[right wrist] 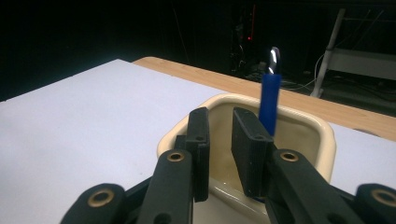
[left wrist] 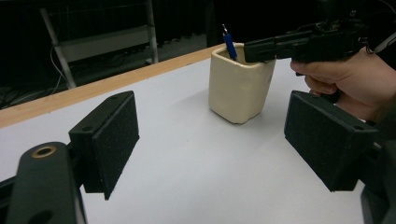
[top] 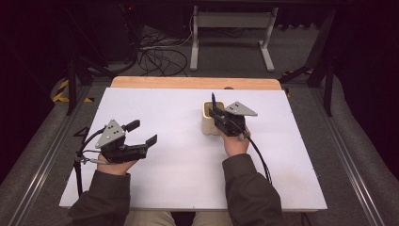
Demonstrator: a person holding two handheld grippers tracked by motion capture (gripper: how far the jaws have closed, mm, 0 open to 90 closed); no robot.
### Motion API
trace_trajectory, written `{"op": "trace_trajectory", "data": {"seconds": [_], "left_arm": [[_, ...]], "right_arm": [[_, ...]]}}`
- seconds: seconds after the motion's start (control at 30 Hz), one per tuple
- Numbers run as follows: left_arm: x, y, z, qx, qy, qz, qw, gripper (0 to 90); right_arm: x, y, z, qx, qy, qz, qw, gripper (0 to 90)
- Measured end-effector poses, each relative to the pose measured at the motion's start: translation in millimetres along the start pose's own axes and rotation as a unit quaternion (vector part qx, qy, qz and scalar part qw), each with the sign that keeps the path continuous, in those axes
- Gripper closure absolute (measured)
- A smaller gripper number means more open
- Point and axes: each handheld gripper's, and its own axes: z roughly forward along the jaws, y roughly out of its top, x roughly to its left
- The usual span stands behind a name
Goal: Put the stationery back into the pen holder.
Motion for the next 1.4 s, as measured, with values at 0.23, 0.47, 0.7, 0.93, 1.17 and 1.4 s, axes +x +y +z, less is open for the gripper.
{"op": "trace_trajectory", "data": {"seconds": [0.23,0.47,0.7,0.93,1.17,1.4], "left_arm": [[0.0,-0.1,0.4,0.0,0.0,0.0,1.0,18.8],[-0.5,-0.3,0.6,0.001,0.0,0.001,1.0,18.8],[0.0,-0.5,0.2,0.001,0.001,0.001,1.0,18.8],[-0.2,-0.8,0.7,0.003,0.0,0.001,1.0,18.8],[-1.1,-0.9,1.7,0.006,-0.001,0.003,1.0,18.8],[0.1,-0.9,0.6,0.004,0.0,0.002,1.0,18.8]], "right_arm": [[-1.0,0.0,-0.1,-0.001,0.004,0.006,1.0,75.3],[-1.6,0.5,-1.5,-0.006,0.008,0.013,0.9999,72.1],[-1.9,1.3,-3.8,-0.015,0.015,0.022,0.9995,65.1],[-2.4,2.1,-9.3,-0.029,0.022,0.029,0.9989,60.2],[-4.7,1.3,-13.7,-0.038,0.034,0.037,0.998,56.3],[-3.9,1.8,-16.8,-0.042,0.046,0.038,0.9973,52.1]]}}
